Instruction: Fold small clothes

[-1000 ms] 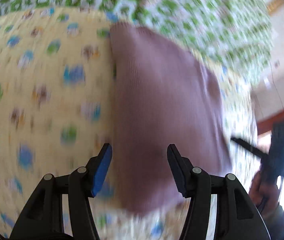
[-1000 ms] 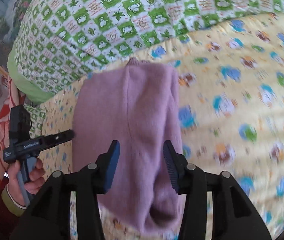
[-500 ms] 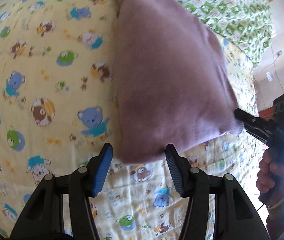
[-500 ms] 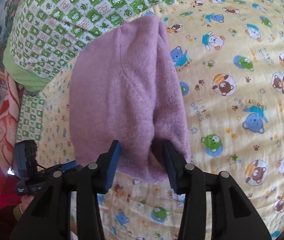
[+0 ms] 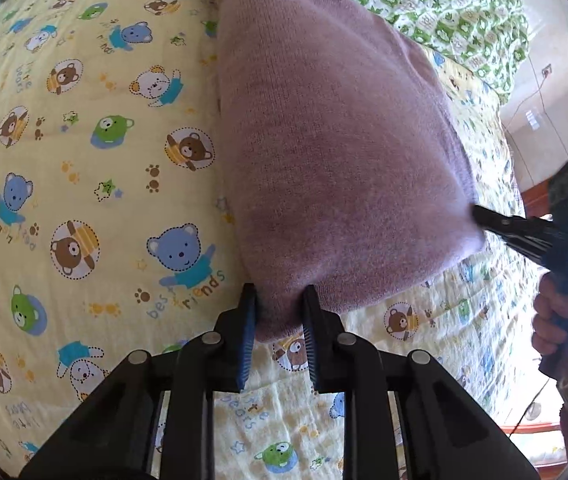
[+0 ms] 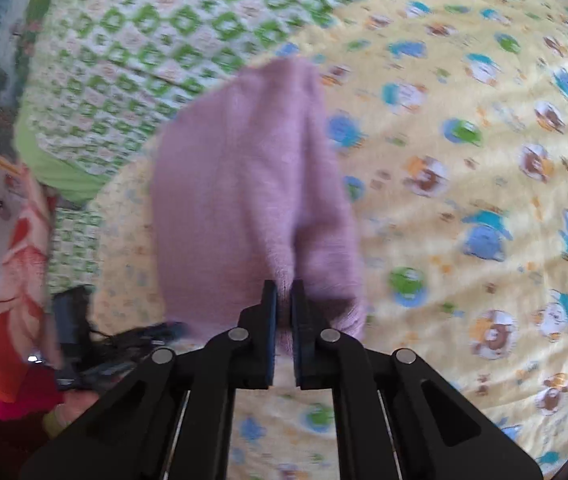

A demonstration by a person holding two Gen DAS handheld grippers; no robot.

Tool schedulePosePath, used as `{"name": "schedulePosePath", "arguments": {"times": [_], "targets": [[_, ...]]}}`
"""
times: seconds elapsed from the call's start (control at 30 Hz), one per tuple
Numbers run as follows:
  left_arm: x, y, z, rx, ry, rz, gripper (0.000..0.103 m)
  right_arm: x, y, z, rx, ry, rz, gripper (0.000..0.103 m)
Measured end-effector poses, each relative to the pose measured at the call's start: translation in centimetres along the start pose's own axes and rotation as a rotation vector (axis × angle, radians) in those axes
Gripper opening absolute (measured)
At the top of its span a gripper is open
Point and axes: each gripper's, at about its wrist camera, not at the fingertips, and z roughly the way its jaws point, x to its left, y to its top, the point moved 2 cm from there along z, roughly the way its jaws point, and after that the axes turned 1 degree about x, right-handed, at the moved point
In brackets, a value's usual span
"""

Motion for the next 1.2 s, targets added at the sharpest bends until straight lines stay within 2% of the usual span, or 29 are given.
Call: {"name": "schedulePosePath", "arguments": {"times": [0.1, 0.23, 0.37, 0.43, 0.47, 0.5, 0.53, 0.57, 0.6, 0.63, 0.8, 0.9, 1.03, 1.2], "targets": [[-0.4, 0.5, 0.7, 0.01, -0.004, -0.003, 0.021, -1.7, -0.1, 1.3, -0.004, 0.012, 0.054, 0.003], [-0.3, 0.5, 1.0, 0.026, -0.015, -0.009, 0.022, 0.4, -0.3, 1.7, 0.008, -0.076, -0.062, 0.003], [-0.1, 0.5, 0.0, 0.036, -0.021, -0.016, 0.029, 1.3, -0.1, 0.9, 0.009, -0.114, -0.108, 0.004], [0.1, 0.6, -1.2, 0.032, -0.023, -0.03, 0.037, 2.4, -0.1, 0.0, -0.01, -0.131, -0.143, 0.008], [0.2, 0.7, -1.8, 0.026, -0.022, -0.042, 0.051, 3.3, 0.0, -0.5, -0.029, -0.159, -0.171, 0.011], [0.5, 0.9, -2.3, 0.014, -0.019, -0.056, 0.058, 4.0, 0.1, -1.0, -0.051, -0.182, -0.195, 0.023], [0.7, 1.1, -2.9, -0.003, -0.022, -0.07, 0.058, 4.3, 0.5, -1.1, -0.071, -0.189, -0.204, 0.043], [0.9, 1.6, -3.5, -0.022, -0.034, -0.087, 0.061, 4.6, 1.0, -1.4, -0.098, -0.185, -0.204, 0.054], [1.3, 2.2, -3.9, -0.036, -0.045, -0.11, 0.066, 4.6, 1.3, -1.6, -0.121, -0.169, -0.199, 0.07], [1.5, 3.0, -4.1, -0.05, -0.055, -0.132, 0.067, 4.8, 1.9, -1.5, -0.141, -0.139, -0.191, 0.072], [1.6, 6.8, -3.3, -0.058, -0.068, -0.162, 0.068, 4.2, 4.7, 1.3, -0.121, -0.078, -0.131, 0.072], [1.4, 9.0, -2.2, -0.062, -0.079, -0.164, 0.075, 2.9, 6.7, 3.6, -0.089, -0.034, -0.066, 0.072], [1.4, 10.4, -0.3, -0.047, -0.067, -0.177, 0.076, 1.5, 8.1, 5.5, -0.053, 0.033, -0.023, 0.072], [2.3, 10.8, 1.3, -0.05, -0.123, -0.216, 0.078, 0.2, 8.3, 5.5, -0.029, 0.105, -0.009, 0.072]]}}
